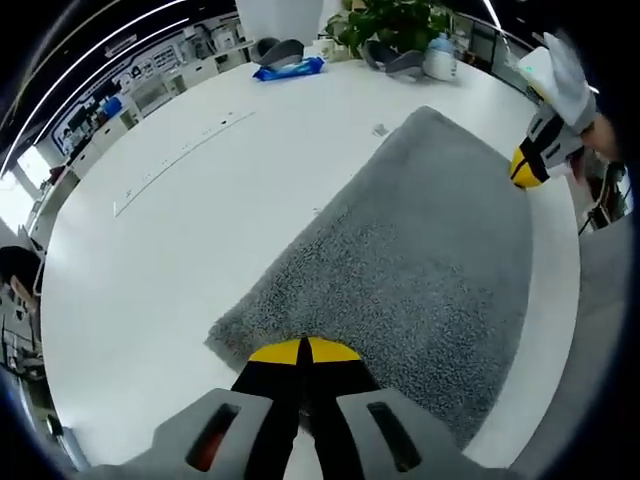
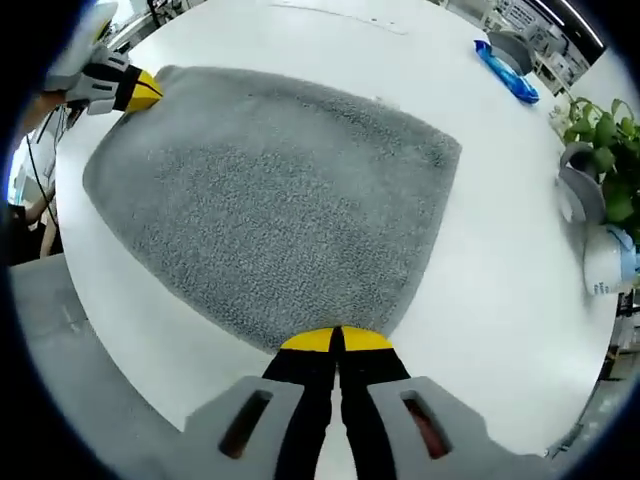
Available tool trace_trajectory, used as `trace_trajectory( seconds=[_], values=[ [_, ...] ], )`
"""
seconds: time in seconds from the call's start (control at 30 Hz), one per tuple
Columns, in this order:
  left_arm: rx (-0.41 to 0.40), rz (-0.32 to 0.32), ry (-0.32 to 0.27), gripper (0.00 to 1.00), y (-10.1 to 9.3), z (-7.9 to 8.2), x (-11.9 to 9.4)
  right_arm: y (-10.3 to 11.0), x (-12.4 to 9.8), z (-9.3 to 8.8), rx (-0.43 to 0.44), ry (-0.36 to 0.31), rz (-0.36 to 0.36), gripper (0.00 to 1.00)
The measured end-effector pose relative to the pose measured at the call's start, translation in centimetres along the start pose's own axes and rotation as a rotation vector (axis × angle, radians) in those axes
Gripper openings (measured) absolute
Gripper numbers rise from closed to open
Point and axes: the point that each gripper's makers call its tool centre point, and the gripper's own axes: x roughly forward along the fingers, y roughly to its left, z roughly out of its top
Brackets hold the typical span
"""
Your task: Fold the towel on the table until its edges align and the towel forms a compact rectangular stack.
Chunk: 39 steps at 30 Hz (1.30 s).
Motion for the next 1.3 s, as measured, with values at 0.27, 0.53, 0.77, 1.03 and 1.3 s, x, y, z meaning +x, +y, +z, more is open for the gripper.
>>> trace_trajectory(
  seconds=[0.27,0.53,0.77,1.03,1.3],
  values=[
    [-0.048,0.002,-0.002,0.01,-1.1,-2.0,-1.2,-0.6,0.2,0.7,-0.084,0.004,-0.025,0.00],
    [-0.070,-0.006,0.016,0.01,-3.2,-3.8,-2.3,-1.3,0.4,1.3,-0.114,0.021,0.007,0.00],
    [-0.072,0.020,0.032,0.01,-4.4,-4.7,-3.1,-1.3,0.5,1.5,-0.149,0.064,0.053,0.00],
    [-0.095,0.028,0.034,0.01,-5.6,-5.4,-3.6,-1.5,0.7,2.0,-0.240,0.095,0.024,0.00],
    [-0.124,0.025,0.037,0.01,-6.8,-5.8,-4.1,-2.5,1.0,3.1,-0.302,0.062,-0.039,0.00]
  ],
)
